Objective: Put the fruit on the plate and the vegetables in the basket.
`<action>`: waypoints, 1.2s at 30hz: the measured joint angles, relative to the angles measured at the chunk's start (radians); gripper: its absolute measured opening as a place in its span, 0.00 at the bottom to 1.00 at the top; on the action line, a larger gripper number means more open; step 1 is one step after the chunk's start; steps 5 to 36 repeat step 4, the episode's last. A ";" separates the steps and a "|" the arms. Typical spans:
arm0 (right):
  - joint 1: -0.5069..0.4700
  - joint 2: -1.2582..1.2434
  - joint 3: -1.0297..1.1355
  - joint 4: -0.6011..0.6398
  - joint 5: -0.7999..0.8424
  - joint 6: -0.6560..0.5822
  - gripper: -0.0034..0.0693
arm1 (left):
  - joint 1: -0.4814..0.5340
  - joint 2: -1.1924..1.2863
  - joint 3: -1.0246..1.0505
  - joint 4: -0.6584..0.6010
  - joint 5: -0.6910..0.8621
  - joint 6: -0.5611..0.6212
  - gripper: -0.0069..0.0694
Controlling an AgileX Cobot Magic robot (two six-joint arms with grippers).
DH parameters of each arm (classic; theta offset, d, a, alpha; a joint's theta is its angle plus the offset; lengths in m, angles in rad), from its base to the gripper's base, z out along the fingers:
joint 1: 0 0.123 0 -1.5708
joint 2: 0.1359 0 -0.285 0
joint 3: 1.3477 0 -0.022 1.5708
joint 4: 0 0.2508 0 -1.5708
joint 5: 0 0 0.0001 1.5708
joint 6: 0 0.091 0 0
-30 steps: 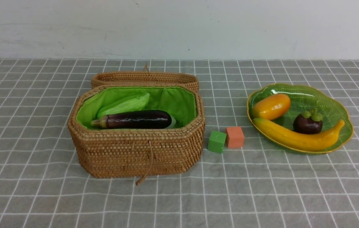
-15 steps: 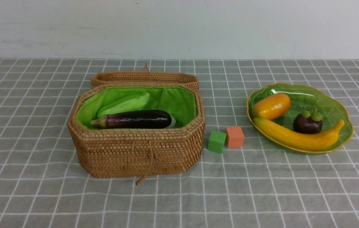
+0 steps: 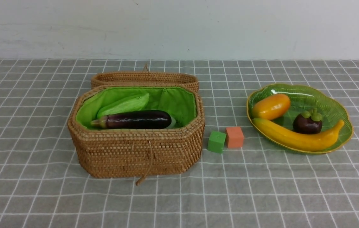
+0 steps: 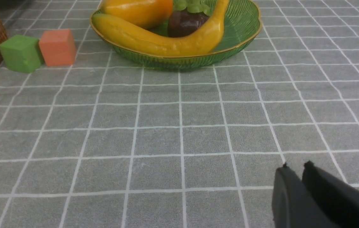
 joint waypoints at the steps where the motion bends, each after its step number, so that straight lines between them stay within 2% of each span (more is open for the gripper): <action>1: 0.000 0.000 0.000 0.000 0.000 0.000 0.15 | 0.000 0.000 0.000 0.000 0.000 0.000 0.40; 36: 0.000 0.000 0.000 0.000 0.001 0.000 0.16 | 0.000 0.000 0.000 0.000 0.000 0.000 0.40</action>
